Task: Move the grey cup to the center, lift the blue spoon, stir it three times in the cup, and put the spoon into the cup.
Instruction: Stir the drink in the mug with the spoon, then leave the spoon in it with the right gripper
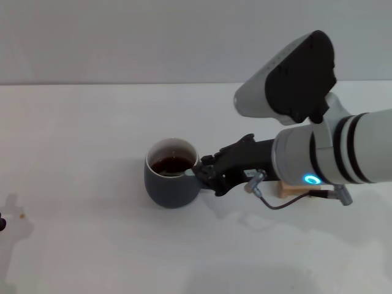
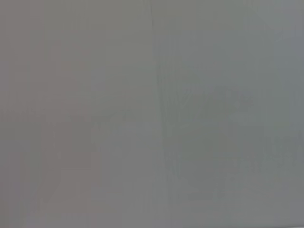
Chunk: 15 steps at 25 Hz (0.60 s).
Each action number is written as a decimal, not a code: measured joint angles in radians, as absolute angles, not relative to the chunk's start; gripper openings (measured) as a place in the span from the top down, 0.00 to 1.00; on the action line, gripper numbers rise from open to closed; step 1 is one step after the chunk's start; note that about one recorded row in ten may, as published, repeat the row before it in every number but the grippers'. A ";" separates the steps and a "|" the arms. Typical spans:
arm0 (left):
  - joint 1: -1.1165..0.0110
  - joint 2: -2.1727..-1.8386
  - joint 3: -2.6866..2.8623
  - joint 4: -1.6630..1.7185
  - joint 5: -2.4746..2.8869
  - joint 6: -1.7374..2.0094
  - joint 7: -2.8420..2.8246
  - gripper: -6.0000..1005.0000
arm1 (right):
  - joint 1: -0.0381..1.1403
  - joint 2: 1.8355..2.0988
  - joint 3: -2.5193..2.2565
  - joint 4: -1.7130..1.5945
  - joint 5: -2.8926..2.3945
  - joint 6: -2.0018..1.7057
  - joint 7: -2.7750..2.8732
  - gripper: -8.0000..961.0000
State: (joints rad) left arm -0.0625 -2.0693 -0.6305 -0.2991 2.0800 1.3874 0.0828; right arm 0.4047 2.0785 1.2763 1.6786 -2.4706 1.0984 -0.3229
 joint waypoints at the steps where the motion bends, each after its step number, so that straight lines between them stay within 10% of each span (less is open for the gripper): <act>1: -0.062 -2.069 -0.630 -0.299 2.080 1.387 0.083 1.00 | 0.409 2.079 1.269 1.678 -2.470 1.095 -0.319 0.82; 15: -0.055 -2.068 -0.630 -0.301 2.080 1.392 0.083 1.00 | 0.505 2.080 1.237 1.573 -2.472 1.012 -0.304 0.82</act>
State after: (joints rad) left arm -0.0553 -2.0683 -0.6304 -0.3013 2.0800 1.3925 0.0828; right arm 0.5055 2.0795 1.2371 1.5730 -2.4718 1.0118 -0.3037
